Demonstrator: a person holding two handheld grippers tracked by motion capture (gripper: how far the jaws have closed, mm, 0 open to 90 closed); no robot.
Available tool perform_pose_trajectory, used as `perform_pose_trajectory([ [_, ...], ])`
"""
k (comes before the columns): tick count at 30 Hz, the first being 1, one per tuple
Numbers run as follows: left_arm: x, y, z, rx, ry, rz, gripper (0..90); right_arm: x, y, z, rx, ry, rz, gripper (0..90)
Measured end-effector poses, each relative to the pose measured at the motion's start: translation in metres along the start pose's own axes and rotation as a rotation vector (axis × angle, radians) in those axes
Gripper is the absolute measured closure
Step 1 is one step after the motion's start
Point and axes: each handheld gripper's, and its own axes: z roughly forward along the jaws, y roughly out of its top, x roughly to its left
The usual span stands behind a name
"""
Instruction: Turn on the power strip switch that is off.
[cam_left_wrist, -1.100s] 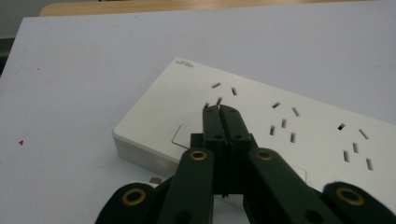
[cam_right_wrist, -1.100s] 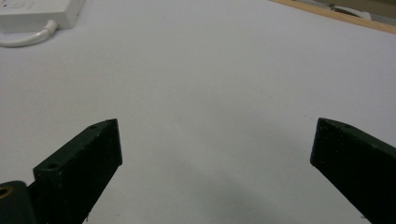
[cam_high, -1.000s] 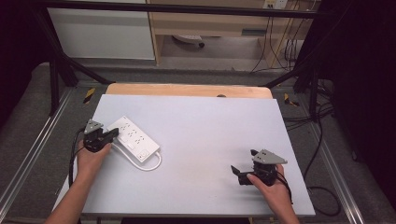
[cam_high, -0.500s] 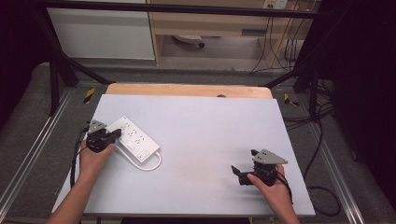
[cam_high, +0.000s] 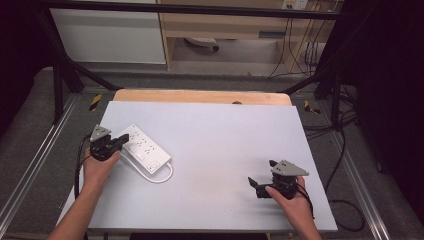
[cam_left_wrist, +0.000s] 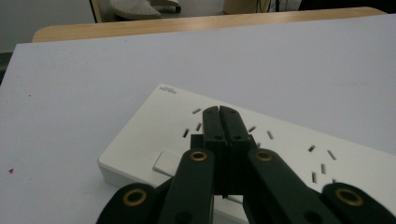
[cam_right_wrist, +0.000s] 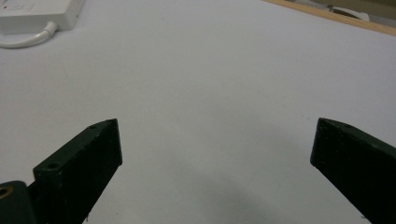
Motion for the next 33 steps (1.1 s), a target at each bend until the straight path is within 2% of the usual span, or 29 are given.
perform_pose_trajectory([
  [15,-0.011,0.007,0.001,-0.004,-0.036,0.018,90.0,0.0,0.0,0.0,0.002,0.001,-0.002,2.6],
  [33,-0.05,0.012,0.004,0.013,-0.144,0.069,90.0,0.0,0.0,-0.001,-0.001,0.0,0.002,2.6],
])
